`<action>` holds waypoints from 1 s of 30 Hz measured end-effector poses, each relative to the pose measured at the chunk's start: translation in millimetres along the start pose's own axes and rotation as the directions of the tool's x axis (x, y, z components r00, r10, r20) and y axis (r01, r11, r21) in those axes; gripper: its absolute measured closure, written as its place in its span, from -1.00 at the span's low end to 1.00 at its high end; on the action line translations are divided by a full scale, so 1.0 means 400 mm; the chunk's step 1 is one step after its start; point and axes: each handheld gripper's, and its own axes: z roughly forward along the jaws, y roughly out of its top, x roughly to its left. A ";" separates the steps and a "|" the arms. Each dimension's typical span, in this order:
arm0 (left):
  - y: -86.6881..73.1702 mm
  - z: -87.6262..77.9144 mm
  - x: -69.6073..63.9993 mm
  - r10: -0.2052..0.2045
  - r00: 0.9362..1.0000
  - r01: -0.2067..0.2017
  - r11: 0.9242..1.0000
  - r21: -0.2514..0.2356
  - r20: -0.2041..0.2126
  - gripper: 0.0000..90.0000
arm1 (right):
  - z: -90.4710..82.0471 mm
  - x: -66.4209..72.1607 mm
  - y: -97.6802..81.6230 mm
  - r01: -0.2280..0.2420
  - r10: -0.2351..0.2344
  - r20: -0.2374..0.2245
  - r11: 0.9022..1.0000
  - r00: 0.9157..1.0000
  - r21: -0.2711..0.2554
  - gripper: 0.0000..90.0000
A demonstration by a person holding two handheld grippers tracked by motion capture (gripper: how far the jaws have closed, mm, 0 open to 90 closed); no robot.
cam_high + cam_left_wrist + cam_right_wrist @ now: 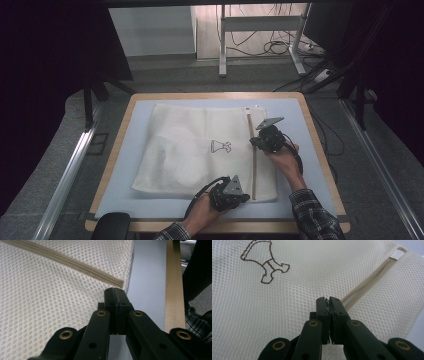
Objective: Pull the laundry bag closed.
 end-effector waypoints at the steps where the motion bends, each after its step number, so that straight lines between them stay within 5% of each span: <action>1: 0.000 0.000 0.000 0.000 1.000 0.000 1.000 0.000 0.000 1.00 | 0.002 -0.001 0.001 -0.004 0.004 0.001 1.000 1.000 0.001 0.92; 30: 0.000 0.000 0.000 0.005 1.000 -0.005 1.000 0.001 -0.001 1.00 | 0.052 -0.055 0.025 -0.040 0.039 0.015 0.999 0.999 0.015 0.92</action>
